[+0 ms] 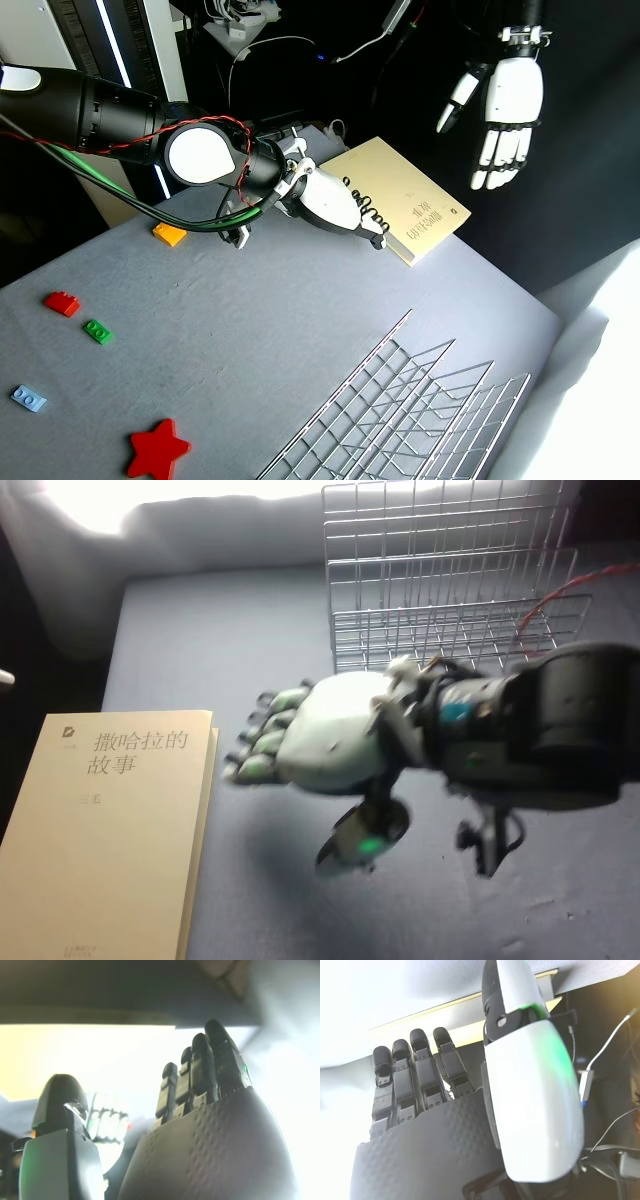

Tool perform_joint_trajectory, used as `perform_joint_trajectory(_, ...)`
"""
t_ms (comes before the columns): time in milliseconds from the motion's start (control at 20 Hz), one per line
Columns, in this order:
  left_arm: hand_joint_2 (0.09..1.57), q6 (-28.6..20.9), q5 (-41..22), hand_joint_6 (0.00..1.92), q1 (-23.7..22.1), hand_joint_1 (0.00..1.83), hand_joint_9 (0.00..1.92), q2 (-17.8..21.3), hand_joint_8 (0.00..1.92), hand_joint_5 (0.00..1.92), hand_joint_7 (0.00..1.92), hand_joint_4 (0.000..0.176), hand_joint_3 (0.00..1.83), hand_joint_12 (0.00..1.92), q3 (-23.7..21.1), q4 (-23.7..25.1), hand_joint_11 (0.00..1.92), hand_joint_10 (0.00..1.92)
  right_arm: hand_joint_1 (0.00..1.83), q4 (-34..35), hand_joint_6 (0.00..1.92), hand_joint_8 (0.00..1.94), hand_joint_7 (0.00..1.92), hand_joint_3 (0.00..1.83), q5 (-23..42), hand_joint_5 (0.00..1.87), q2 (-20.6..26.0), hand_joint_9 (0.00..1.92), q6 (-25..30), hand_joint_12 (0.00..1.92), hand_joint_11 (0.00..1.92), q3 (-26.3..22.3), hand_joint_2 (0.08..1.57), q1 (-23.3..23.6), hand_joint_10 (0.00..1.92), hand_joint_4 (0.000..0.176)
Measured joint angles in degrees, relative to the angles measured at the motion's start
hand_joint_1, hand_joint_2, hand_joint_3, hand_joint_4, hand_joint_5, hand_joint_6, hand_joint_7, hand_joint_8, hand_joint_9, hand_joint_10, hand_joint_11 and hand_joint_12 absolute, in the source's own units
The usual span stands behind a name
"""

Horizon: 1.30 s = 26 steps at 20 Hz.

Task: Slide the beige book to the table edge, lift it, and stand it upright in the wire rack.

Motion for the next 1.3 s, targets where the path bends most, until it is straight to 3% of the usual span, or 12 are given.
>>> perform_joint_trajectory(350,1.07,-14.1,-0.6,0.00,-7.3,0.76,0.09,-0.2,0.00,0.07,0.07,0.075,0.00,0.46,2.3,17.7,0.00,0.00,0.59,0.1,0.00,0.00,0.18,0.00,-0.7,0.12,8.9,0.15,0.2,0.42,0.00,-6.8,1.05,1.2,0.01,0.000)
perform_joint_trajectory(450,1.03,-18.6,-3.4,0.00,-9.9,0.82,0.12,-0.2,0.00,0.05,0.07,0.074,0.00,0.53,2.3,22.6,0.00,0.01,0.59,0.1,0.00,0.00,0.16,0.00,0.7,0.10,12.0,0.15,0.2,0.48,0.00,-8.8,1.05,1.9,0.00,0.000)
perform_joint_trajectory(550,0.99,-21.3,-4.6,0.00,-12.0,0.92,0.15,-0.3,0.00,0.05,0.08,0.074,0.00,0.68,2.0,26.1,0.00,0.01,0.59,0.1,0.00,0.00,0.14,0.00,1.4,0.09,14.9,0.13,0.2,0.42,0.00,-10.5,1.05,2.4,0.00,0.000)
perform_joint_trajectory(600,0.98,-21.7,-4.6,0.00,-12.2,1.00,0.17,-0.5,0.00,0.06,0.09,0.073,0.00,0.69,1.7,26.1,0.00,0.02,0.61,0.1,0.00,0.00,0.13,0.00,2.2,0.08,16.7,0.10,0.2,0.27,0.00,-11.3,1.05,2.6,0.01,0.000)
perform_joint_trajectory(700,0.99,-22.1,-5.1,0.00,-12.2,1.02,0.14,-0.9,0.00,0.02,0.08,0.076,0.00,0.65,1.4,25.1,0.00,0.00,0.62,-0.1,0.01,0.00,0.13,0.00,4.8,0.12,19.7,0.11,0.0,0.27,0.00,-12.5,1.04,2.8,0.02,0.000)
perform_joint_trajectory(850,0.97,-23.8,-5.5,0.00,-12.7,1.10,0.12,-0.8,0.00,0.02,0.09,0.054,0.00,0.64,1.4,25.1,0.00,0.00,0.58,-0.2,0.00,0.00,0.12,0.01,10.4,0.08,23.6,0.09,-0.3,0.18,0.00,-13.6,1.07,2.9,0.00,0.000)
perform_joint_trajectory(900,0.98,-24.4,-5.6,0.00,-13.6,1.09,0.13,-0.8,0.00,0.02,0.07,0.057,0.00,0.58,1.5,25.1,0.00,0.00,0.59,-0.2,0.00,0.00,0.13,0.00,12.1,0.09,24.5,0.10,-0.3,0.26,0.00,-13.6,1.06,2.9,0.01,0.000)
perform_joint_trajectory(1000,0.98,-28.4,-6.0,0.00,-15.9,1.06,0.14,-0.8,0.01,0.03,0.08,0.056,0.00,0.54,1.5,27.0,0.00,0.01,0.56,-0.3,0.00,0.00,0.14,0.00,15.7,0.05,25.2,0.10,-0.3,0.15,0.00,-13.6,1.07,2.5,0.00,0.000)
perform_joint_trajectory(1100,0.98,-34.4,-6.1,0.00,-17.6,1.07,0.11,-0.8,0.00,0.00,0.05,0.070,0.00,0.55,1.5,28.4,0.00,0.00,0.59,-0.4,0.01,0.00,0.14,0.00,18.1,0.07,25.3,0.09,-0.2,0.09,0.00,-13.6,1.06,2.1,0.00,0.000)
perform_joint_trajectory(1200,1.00,-35.4,-5.7,0.00,-17.3,1.03,0.11,-0.8,0.00,0.00,0.04,0.066,0.01,0.59,1.5,26.4,0.00,0.01,0.55,0.7,0.00,0.00,0.11,0.00,18.6,0.06,25.3,0.08,-0.2,0.10,0.00,-13.6,1.07,2.1,0.00,0.000)
perform_joint_trajectory(1300,1.00,-35.5,-3.3,0.00,-15.8,1.05,0.12,-0.8,0.00,0.01,0.05,0.060,0.00,0.59,1.8,20.9,0.00,0.01,0.55,1.9,0.01,0.01,0.13,0.00,18.7,0.03,25.1,0.08,-0.3,0.19,0.00,-13.5,1.07,2.4,0.00,0.000)
